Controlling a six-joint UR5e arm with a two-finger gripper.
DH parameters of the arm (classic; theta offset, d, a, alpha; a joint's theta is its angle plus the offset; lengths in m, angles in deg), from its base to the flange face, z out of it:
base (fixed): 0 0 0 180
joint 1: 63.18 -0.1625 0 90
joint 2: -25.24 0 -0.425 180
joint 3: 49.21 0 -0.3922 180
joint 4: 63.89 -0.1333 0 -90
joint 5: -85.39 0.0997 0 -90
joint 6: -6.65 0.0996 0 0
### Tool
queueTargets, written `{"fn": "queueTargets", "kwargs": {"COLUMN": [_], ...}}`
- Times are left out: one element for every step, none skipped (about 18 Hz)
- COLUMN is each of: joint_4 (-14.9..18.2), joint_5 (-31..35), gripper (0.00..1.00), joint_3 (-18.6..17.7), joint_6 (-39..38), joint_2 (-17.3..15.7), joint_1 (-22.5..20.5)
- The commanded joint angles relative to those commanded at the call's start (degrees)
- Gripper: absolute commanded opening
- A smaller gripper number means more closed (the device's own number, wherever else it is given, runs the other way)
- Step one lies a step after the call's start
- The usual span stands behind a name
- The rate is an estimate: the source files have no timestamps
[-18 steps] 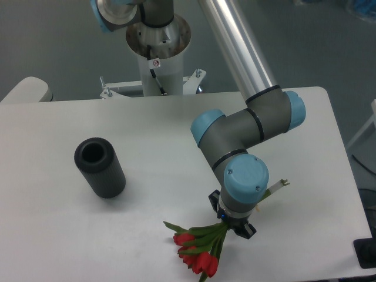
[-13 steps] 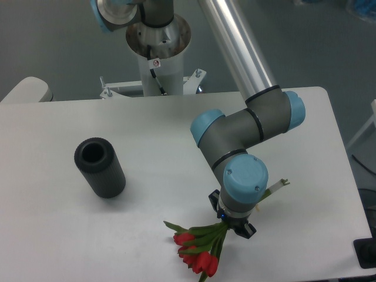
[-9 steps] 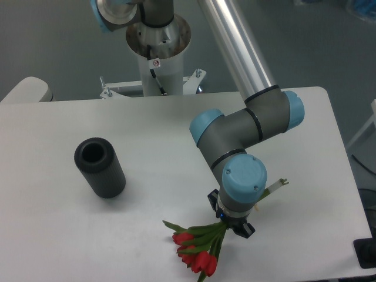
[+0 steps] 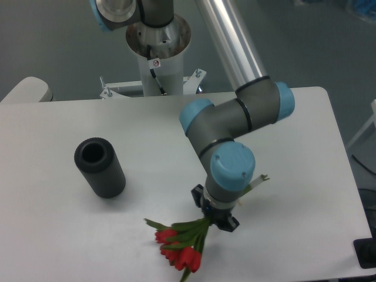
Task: Insert the flowers into the vase
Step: 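Carry the tulips over to the black vase, stems pointing down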
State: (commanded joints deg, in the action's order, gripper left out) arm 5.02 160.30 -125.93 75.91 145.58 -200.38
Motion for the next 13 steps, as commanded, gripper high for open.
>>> {"fn": "queueTargets", "kwargs": {"joint_4": [0.0, 0.0, 0.0, -0.09, -0.09, -0.09, -0.09, -0.09, -0.09, -0.09, -0.09, -0.09, -0.09], "joint_5": [-2.55, -5.18, -7.56, -9.67, -11.69, -13.63, -16.08, -18.89, -21.71, -24.95, -28.55, -31.72, -34.63], "gripper": [0.0, 0.0, 0.0, 0.0, 0.0, 0.0, 0.0, 0.0, 0.0, 0.0, 0.0, 0.0, 0.0], "joint_3": [-0.26, -0.27, -0.44, -0.7, -1.14, -1.75, -2.28, -2.72, -3.34, -3.69, -4.13, -4.66, -5.27], "joint_6": [-0.88, -1.84, -2.72, -3.69, -4.48, -4.84, -4.93, -4.93, -4.93, -4.93, -5.01, -5.02, -5.02], "joint_2": [-1.14, -2.29, -3.25, -4.31, -5.28, -6.5, -7.65, -8.53, -9.15, -9.68, -10.29, -10.9, -11.87], "joint_1": [0.18, 0.79, 1.23, 1.49, 2.02, 2.46, 2.64, 2.9, 2.99, 2.99, 3.08, 3.08, 2.99]}}
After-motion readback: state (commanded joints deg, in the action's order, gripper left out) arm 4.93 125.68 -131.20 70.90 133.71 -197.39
